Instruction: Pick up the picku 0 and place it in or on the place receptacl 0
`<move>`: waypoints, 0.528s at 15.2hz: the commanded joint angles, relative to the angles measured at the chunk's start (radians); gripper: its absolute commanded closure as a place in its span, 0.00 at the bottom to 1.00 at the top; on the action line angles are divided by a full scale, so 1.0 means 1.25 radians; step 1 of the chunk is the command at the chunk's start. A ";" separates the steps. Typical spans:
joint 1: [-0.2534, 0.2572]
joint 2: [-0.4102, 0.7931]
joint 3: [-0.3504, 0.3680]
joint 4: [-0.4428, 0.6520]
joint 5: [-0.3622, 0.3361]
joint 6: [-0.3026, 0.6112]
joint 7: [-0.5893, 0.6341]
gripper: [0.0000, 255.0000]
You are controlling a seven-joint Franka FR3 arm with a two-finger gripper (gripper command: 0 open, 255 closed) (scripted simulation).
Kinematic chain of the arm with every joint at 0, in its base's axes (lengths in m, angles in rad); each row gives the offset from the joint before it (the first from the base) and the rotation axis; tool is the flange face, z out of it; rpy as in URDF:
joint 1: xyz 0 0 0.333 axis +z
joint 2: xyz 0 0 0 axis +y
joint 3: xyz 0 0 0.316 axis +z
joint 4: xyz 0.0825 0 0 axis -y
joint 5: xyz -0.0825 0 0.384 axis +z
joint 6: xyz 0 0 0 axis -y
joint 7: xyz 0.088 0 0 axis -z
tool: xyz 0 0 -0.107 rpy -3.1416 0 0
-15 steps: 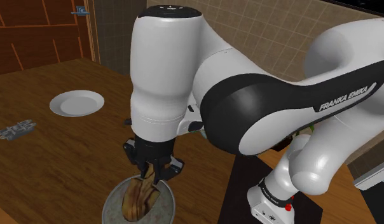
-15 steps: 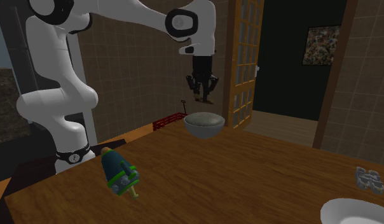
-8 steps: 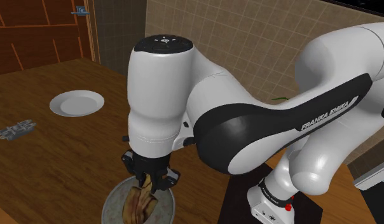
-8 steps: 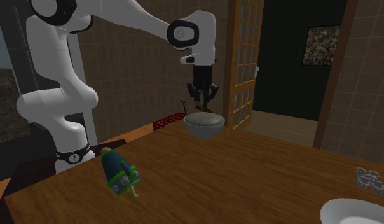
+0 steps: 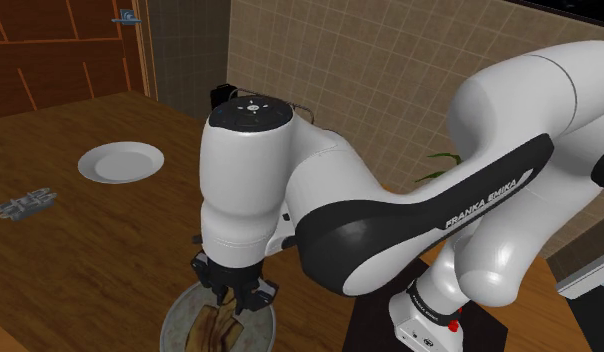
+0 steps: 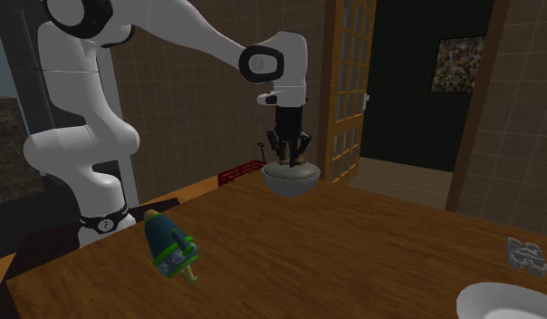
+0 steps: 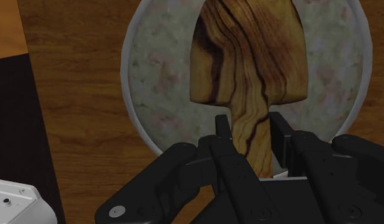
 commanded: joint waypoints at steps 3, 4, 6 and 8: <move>0.001 0.001 0.001 -0.004 -0.001 0.005 0.002 1.00; 0.001 0.001 0.001 -0.004 -0.001 0.005 0.002 1.00; 0.001 0.001 0.001 -0.004 -0.001 0.005 0.002 1.00; 0.001 0.001 0.001 -0.004 -0.001 0.006 0.002 0.00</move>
